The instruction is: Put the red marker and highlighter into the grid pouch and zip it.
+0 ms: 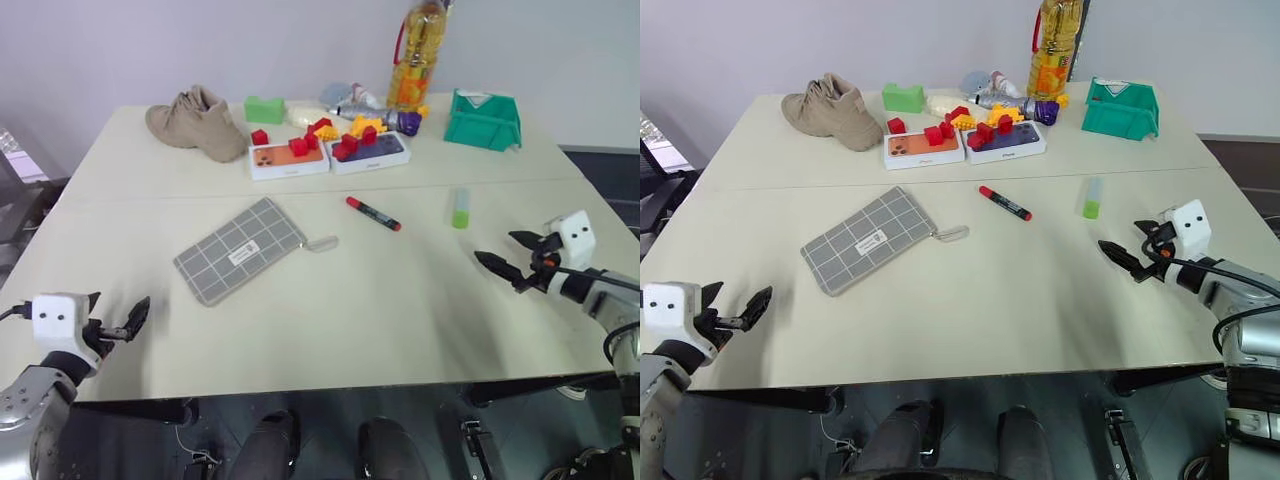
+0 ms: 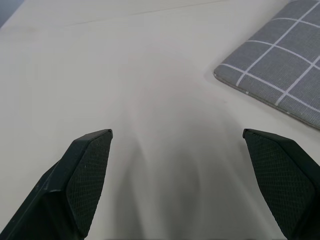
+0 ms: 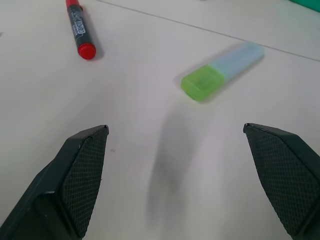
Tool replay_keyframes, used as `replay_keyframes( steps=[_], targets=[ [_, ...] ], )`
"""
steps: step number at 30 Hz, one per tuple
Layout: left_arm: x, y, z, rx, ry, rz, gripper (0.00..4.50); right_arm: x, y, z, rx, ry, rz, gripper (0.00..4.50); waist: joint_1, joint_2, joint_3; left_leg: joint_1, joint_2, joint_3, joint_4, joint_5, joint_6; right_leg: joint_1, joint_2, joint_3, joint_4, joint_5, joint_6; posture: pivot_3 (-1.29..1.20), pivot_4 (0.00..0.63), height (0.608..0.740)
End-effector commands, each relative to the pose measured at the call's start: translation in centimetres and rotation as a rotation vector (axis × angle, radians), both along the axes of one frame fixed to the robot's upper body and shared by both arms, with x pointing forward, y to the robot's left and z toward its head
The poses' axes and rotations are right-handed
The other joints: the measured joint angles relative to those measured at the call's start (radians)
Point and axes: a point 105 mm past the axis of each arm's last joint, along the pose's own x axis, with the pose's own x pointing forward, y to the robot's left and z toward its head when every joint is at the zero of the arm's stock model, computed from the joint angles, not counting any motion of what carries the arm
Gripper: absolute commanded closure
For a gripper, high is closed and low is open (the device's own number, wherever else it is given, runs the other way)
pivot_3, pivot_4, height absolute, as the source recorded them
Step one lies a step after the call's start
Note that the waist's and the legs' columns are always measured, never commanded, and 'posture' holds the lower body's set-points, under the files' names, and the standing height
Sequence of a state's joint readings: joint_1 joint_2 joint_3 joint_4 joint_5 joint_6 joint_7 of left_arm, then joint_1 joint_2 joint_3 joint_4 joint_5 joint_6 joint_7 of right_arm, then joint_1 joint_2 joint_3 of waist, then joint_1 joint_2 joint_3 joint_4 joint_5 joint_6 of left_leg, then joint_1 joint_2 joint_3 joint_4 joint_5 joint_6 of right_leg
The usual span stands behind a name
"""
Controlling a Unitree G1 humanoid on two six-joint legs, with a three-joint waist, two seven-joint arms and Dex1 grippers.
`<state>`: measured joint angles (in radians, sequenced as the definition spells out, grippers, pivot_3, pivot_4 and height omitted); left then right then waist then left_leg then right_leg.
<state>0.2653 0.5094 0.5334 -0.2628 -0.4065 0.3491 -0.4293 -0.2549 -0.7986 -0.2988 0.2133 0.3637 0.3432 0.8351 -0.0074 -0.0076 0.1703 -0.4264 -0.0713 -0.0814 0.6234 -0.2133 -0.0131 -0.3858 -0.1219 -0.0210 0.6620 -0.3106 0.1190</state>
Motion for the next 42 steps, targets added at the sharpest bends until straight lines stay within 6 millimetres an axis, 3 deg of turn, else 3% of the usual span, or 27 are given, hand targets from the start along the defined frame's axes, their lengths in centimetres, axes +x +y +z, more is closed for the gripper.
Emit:
replay_keyframes(
  steps=[1,12,14,19,22,29,36,39,42],
  targets=[
    [-0.2,0.4,1.0,0.039,-0.024,0.027,0.02,0.3,0.3,0.9,-0.003,-0.043,0.014,0.0,0.0,0.0,0.0,0.0,0.0,0.0,0.0,0.0,0.0,0.0,0.0,0.0,0.0,0.0,0.0,0.0,0.15,0.739],
    [1.0,-0.9,1.5,0.024,-0.077,-0.02,0.02,0.8,3.1,1.4,0.031,-0.074,0.102,0.0,-0.001,0.0,0.0,0.0,0.0,0.0,0.0,0.0,0.0,0.0,0.0,0.0,0.0,0.0,0.0,0.0,0.15,0.739],
    [1.4,-1.3,1.8,0.032,-0.104,-0.03,0.02,1.0,4.5,1.5,0.045,-0.084,0.14,0.0,-0.001,0.0,0.0,0.0,0.0,0.0,0.0,0.0,0.0,0.0,0.0,0.0,0.0,0.0,0.0,0.0,0.15,0.739],
    [2.1,-2.1,2.0,0.036,-0.156,-0.047,0.02,1.5,10.3,2.4,0.114,-0.134,0.281,0.0,-0.006,0.0,0.0,0.0,0.0,0.0,0.0,0.0,0.0,-0.001,0.001,0.0,0.0,0.0,0.0,0.0,0.15,0.739],
    [2.3,-2.7,1.4,0.043,-0.145,-0.068,0.0,2.1,14.5,2.8,0.148,-0.154,0.351,0.81,-0.005,0.0,0.0,0.0,0.0,0.0,-0.001,0.0,0.0,-0.001,0.001,0.0,0.001,0.0,0.0,0.0,0.15,0.739],
    [2.8,-3.1,1.1,0.065,-0.149,-0.108,0.0,3.7,22.0,1.9,0.167,-0.142,0.413,4.35,-0.003,0.0,0.0,0.0,0.0,-0.001,-0.001,0.0,-0.001,-0.002,0.001,0.0,0.001,0.0,0.0,0.0,0.15,0.739],
    [2.3,-3.1,1.0,0.121,-0.141,-0.136,0.0,4.3,30.7,0.6,0.128,-0.104,0.499,4.43,-0.011,0.0,0.0,0.0,0.0,-0.001,-0.003,0.001,-0.002,-0.004,0.002,0.0,0.002,0.0,0.0,0.0,0.15,0.739],
    [1.8,-3.0,0.7,0.158,-0.128,-0.145,0.0,5.6,32.5,-0.3,0.114,-0.067,0.452,4.43,-0.013,0.0,0.0,0.0,0.0,0.0,-0.004,0.002,-0.004,-0.005,0.002,0.0,0.002,0.0,0.0,0.0,0.15,0.739],
    [1.0,-2.5,0.6,0.184,-0.113,-0.136,0.0,6.6,33.5,-2.5,0.103,0.052,0.395,4.43,-0.01,-0.001,0.0,0.001,0.0,-0.001,-0.005,0.002,-0.004,-0.008,0.002,0.0,0.002,0.0,0.0,0.0,0.15,0.739]
  ],
)
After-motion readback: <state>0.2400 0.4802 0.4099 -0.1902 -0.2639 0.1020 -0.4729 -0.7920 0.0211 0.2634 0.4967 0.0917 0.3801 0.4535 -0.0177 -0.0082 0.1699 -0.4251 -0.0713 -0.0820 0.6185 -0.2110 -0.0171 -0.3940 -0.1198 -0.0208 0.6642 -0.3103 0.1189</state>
